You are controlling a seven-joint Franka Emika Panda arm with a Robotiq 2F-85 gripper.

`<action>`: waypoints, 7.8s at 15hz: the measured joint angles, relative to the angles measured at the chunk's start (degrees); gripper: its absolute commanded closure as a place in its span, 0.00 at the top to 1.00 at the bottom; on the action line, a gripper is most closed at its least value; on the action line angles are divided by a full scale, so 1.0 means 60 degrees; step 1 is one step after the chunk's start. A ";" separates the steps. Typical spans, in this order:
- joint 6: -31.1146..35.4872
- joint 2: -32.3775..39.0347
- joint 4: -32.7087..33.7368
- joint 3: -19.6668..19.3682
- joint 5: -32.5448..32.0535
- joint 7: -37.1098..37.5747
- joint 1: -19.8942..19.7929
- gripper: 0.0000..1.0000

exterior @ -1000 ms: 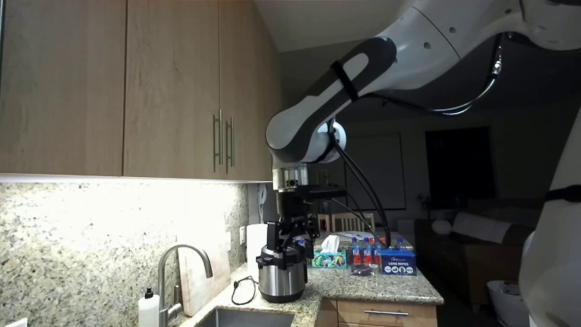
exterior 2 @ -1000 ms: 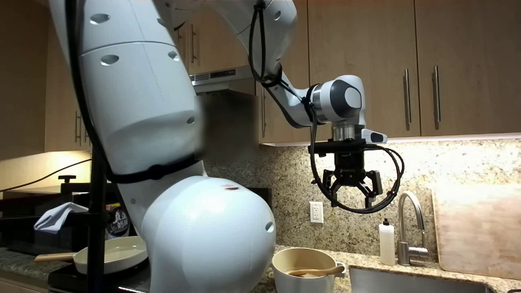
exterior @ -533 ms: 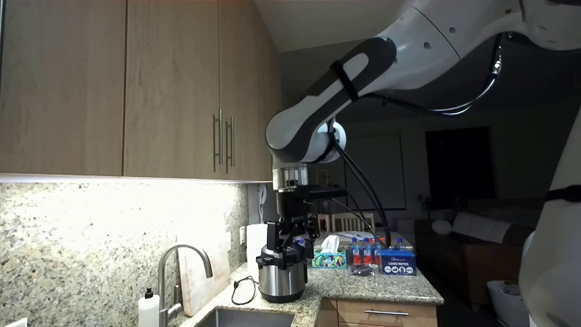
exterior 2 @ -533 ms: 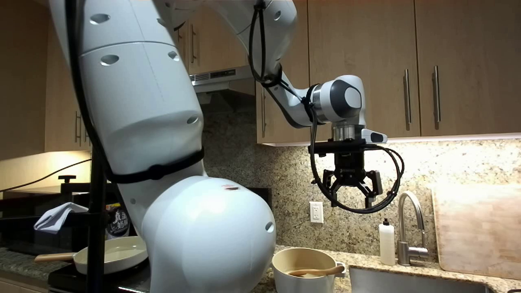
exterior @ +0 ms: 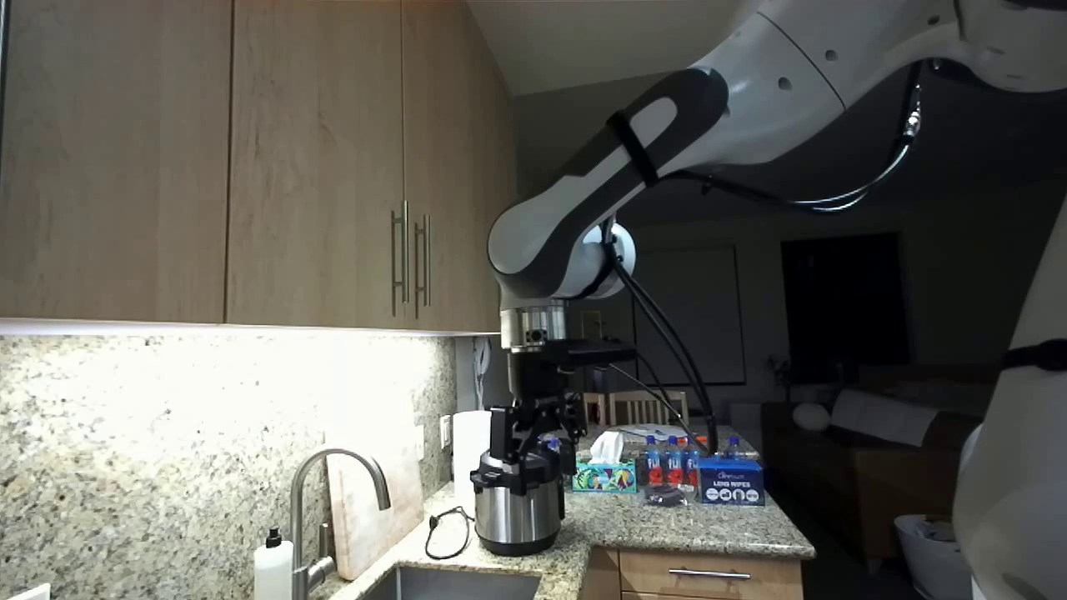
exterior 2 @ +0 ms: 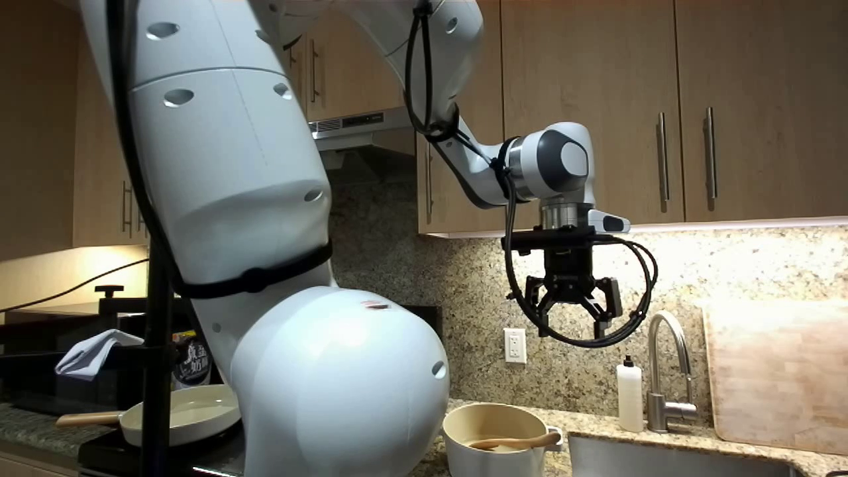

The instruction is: Pick up the cooking stick and stir in the pot

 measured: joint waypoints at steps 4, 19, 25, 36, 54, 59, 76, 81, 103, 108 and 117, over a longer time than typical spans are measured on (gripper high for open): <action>0.0000 0.0039 0.0073 0.0114 0.0000 0.0000 0.0189 1.00; -0.1501 0.2224 0.2178 0.0533 -0.0121 -0.1536 0.0800 1.00; -0.1455 0.3018 0.2728 0.0619 -0.0230 -0.3043 0.0893 1.00; -0.1005 0.4223 0.3252 0.0477 0.0113 -0.5957 0.0593 1.00; -0.2180 0.7592 0.6324 0.0727 0.1307 -0.6873 0.0194 1.00; -0.2245 0.8472 0.7268 0.0729 0.2200 -0.5623 0.0053 1.00; 0.2891 0.7286 0.3559 0.0856 0.6925 -0.3747 -0.1049 1.00; 0.3748 0.5942 0.2045 0.1007 0.7370 -0.3749 -0.0896 1.00; 0.3742 0.7410 0.3233 0.0600 0.6846 -0.3747 -0.0775 1.00; 0.3723 0.7967 0.3640 0.0705 0.6292 -0.4337 -0.0795 1.00; 0.3725 0.8610 0.4011 0.1187 0.5726 -0.4805 -0.0829 0.75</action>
